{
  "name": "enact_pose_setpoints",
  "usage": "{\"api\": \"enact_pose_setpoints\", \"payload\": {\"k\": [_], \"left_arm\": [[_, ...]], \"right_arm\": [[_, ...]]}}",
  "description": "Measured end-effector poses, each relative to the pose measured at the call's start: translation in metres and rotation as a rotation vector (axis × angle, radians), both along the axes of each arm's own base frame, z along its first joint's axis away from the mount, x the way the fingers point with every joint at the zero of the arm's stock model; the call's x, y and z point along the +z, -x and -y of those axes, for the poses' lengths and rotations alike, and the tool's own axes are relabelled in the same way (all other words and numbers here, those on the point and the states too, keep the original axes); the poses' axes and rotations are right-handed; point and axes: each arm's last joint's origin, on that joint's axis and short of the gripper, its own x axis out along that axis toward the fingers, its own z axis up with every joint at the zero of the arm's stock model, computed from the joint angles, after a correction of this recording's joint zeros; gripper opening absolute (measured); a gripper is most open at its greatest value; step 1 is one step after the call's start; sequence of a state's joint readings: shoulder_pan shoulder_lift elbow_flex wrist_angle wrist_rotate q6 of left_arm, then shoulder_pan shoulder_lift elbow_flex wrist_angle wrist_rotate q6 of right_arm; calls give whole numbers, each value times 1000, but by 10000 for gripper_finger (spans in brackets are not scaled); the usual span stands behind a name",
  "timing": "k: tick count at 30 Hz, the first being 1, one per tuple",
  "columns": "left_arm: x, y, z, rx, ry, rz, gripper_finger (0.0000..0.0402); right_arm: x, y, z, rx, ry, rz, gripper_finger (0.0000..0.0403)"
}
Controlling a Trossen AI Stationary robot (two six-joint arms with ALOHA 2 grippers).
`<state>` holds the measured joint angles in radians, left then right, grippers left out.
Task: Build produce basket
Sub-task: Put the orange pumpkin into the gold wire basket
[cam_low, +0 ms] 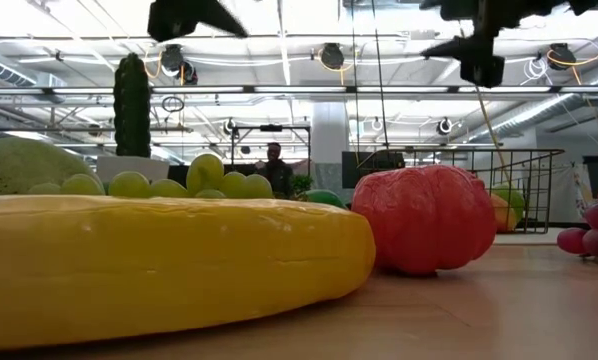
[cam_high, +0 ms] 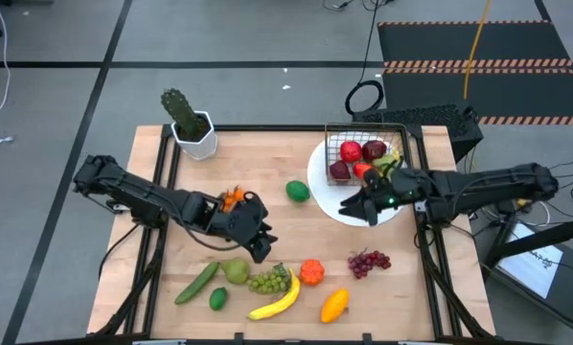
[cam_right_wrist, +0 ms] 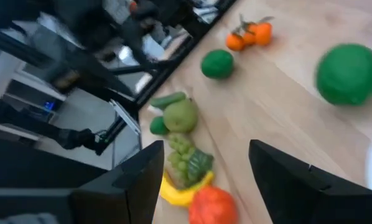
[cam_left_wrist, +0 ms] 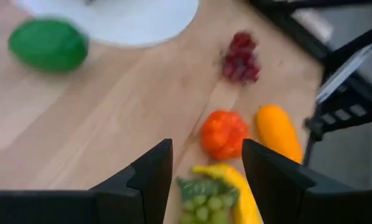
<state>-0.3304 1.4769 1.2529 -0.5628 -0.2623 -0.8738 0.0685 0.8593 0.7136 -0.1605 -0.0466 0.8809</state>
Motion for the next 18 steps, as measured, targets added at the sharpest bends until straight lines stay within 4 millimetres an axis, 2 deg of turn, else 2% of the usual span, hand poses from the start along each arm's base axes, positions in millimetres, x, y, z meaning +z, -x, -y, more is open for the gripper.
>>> {"api": "enact_pose_setpoints", "payload": {"k": [7, 13, 18], "left_arm": [[-8, -1, 11, 24, -31, -13, 193], [-15, -5, 22, 36, -9, -6, 193], [-19, -6, 32, 76, 44, 1, 193]], "right_arm": [[-8, -18, -23, 54, 38, 18, 240], [-21, -28, -42, 202, 53, -27, 261], [-30, -28, -55, 338, 222, -51, 287]]}}
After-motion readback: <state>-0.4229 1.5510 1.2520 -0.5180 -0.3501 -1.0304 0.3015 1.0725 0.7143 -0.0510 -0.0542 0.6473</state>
